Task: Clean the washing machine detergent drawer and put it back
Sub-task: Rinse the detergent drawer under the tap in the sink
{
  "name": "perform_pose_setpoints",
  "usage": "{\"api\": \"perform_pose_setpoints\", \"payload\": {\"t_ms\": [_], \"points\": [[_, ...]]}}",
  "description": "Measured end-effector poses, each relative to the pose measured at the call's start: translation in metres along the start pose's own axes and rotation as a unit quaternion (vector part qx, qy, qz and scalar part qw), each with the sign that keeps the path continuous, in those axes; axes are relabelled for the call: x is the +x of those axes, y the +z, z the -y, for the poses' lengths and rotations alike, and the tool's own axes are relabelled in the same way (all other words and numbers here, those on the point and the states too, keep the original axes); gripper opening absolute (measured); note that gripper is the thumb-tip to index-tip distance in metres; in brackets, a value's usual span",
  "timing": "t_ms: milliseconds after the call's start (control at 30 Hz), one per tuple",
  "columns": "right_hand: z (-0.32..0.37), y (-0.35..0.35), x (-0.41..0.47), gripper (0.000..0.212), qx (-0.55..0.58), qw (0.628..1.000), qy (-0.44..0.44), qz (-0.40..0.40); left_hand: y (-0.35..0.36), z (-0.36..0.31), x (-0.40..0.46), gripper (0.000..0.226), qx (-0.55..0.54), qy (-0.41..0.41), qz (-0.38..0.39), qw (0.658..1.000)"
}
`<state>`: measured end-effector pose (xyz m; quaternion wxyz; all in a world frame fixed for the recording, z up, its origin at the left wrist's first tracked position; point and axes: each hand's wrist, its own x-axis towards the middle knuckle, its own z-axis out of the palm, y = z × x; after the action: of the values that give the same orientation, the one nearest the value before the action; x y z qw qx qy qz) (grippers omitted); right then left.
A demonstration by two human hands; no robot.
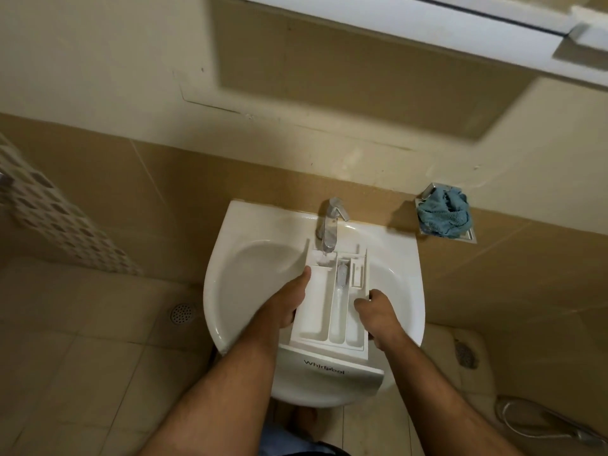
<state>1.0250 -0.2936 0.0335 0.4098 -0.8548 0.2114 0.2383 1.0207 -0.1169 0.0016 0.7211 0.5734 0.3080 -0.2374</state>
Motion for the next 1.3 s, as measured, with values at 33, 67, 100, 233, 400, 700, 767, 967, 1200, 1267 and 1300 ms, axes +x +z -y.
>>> {"api": "perform_pose_setpoints", "payload": {"t_ms": [33,67,100,233,400,700,767,967,1200,1267,1300], "points": [[-0.002,0.0,0.0,0.011,0.016,1.0,0.006,-0.012,0.001,-0.003,0.0,0.063,0.001,-0.001,0.012,1.0],[-0.004,0.0,-0.001,0.009,0.035,0.999,0.009,-0.03,0.002,-0.007,0.001,0.062,0.001,-0.001,0.028,1.0],[-0.004,0.0,-0.002,0.008,0.057,0.997,0.008,-0.05,0.003,-0.012,0.002,0.06,0.007,0.004,0.045,0.999],[0.004,0.006,-0.002,0.01,0.106,0.991,-0.009,-0.075,-0.003,-0.036,0.004,0.041,0.155,0.057,0.047,0.985],[0.012,0.022,-0.007,0.023,0.159,0.986,-0.011,-0.052,-0.012,-0.046,0.009,0.031,0.252,0.11,0.012,0.962],[0.02,0.003,-0.023,0.029,0.118,0.993,-0.003,-0.031,-0.006,-0.024,0.012,0.03,0.265,0.103,0.006,0.959],[0.022,-0.002,-0.027,0.036,0.103,0.995,-0.003,-0.018,-0.002,-0.017,0.013,0.031,0.251,0.105,0.017,0.962],[0.041,-0.007,-0.035,0.054,0.016,0.999,-0.031,-0.039,0.009,-0.015,0.011,0.035,0.225,0.037,0.048,0.973],[0.068,-0.003,-0.041,0.076,-0.085,0.994,-0.027,-0.064,0.019,-0.026,-0.005,0.095,0.114,-0.08,0.175,0.975],[0.073,-0.001,-0.041,0.087,-0.101,0.992,-0.043,-0.064,0.024,-0.027,-0.008,0.108,0.084,-0.079,0.194,0.974],[0.075,0.0,-0.041,0.091,-0.099,0.992,-0.046,-0.057,0.025,-0.028,-0.009,0.11,0.065,-0.076,0.204,0.974]]}}
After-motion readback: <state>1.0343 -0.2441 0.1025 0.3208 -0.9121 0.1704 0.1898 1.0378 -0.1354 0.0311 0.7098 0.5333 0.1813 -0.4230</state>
